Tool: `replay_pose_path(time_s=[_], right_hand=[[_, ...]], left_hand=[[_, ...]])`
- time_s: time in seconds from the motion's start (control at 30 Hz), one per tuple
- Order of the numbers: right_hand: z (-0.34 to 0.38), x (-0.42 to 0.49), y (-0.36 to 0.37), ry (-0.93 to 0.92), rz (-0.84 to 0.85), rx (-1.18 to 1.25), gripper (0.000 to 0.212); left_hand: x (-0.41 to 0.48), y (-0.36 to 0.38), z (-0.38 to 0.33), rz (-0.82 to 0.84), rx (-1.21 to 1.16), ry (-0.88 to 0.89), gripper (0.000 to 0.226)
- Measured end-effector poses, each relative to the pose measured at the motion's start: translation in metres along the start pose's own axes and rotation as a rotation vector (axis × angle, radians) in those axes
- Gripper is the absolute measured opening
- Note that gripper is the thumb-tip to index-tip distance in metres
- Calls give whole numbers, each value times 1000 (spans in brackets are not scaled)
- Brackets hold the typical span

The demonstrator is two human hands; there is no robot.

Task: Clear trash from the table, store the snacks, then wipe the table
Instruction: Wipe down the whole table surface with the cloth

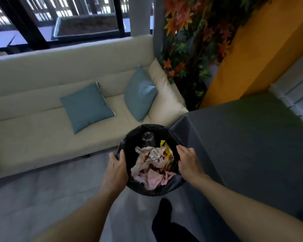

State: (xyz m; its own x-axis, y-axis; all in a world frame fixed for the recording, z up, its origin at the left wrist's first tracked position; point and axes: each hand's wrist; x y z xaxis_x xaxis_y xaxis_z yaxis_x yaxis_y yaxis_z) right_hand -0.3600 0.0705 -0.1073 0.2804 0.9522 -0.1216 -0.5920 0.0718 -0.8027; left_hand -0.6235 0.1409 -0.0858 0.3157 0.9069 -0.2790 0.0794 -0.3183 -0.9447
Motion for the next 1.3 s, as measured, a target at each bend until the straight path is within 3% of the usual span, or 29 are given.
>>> replay_pose_path(time_s=[0.5,0.8,1.3], right_hand=[[-46,115,95,92,238,-124,75],[-92,161,199,205,311,-133,80],[-229,220,341,261,381,-179,86]], left_hand=[[114,68,33,131,168,-8,80],[190,180,77,266,243,20,79],[288,383,87,360,62,38,89]])
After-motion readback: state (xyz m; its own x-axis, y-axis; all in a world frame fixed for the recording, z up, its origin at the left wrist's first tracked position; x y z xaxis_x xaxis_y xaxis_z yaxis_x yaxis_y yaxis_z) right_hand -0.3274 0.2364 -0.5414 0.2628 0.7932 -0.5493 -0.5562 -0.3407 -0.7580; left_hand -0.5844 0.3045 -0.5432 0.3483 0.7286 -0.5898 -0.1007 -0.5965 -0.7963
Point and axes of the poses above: each hand's wrist, its own x-axis towards the middle knuckle, its own y-axis out of the palm, z = x × y, and after that the axes turned 12 degrees about x, right-handed
